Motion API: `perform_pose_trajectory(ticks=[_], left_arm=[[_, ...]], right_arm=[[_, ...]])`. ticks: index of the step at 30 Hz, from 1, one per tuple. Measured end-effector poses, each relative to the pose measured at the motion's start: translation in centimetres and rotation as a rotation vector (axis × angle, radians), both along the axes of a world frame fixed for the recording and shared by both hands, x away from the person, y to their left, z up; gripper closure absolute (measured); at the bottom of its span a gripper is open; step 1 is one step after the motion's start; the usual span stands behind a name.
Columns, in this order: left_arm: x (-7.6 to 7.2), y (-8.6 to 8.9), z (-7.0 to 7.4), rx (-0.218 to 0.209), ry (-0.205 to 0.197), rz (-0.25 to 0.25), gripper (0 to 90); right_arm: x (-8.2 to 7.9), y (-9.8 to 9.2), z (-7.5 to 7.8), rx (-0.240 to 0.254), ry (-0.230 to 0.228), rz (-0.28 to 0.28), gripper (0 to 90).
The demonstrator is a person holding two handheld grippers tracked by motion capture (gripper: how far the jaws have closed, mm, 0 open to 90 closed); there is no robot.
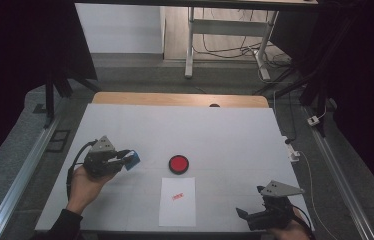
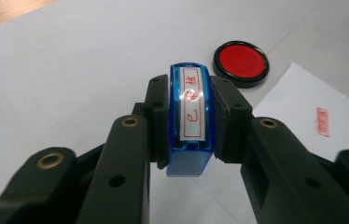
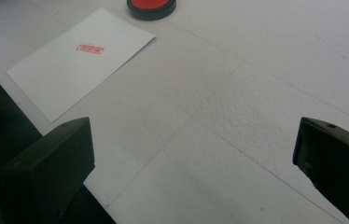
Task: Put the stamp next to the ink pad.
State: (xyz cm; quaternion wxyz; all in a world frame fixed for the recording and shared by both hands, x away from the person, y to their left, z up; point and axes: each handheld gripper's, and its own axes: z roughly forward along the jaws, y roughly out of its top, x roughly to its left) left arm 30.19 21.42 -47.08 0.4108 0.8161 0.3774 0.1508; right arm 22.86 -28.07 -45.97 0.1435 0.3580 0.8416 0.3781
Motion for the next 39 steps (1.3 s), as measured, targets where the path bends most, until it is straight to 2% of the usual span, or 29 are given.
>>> perform_pose_trajectory(ticks=[5, 15, 25, 29, 34, 37, 39], left_arm=[[0.6, -0.2, -0.9, 0.024, 0.003, 0.003, 69.9], [1.6, -0.2, -2.5, 0.002, 0.041, 0.003, 69.9], [2.1, -0.8, -3.7, 0.063, 0.043, -0.039, 69.9], [2.2, -0.9, -4.0, 0.082, 0.059, -0.046, 69.8], [2.3, -0.8, -4.1, 0.072, 0.069, -0.042, 68.9], [2.4, -0.7, -4.1, 0.06, 0.084, -0.036, 63.3], [2.3, -0.7, -3.9, 0.057, 0.077, -0.033, 62.1]], right_arm=[[0.0, 0.1, 0.0, -0.006, -0.002, 0.002, 0.0], [0.0, 0.2, -0.1, -0.016, 0.005, 0.01, 0.3], [0.0, 0.3, -0.1, -0.022, 0.006, 0.015, 0.3], [0.0, 0.3, -0.1, -0.025, 0.006, 0.018, 0.3], [0.0, 0.3, -0.1, -0.027, 0.006, 0.022, 0.3], [0.0, 0.3, -0.1, -0.03, 0.006, 0.024, 0.3], [0.0, 0.3, -0.1, -0.03, 0.006, 0.024, 0.3]])
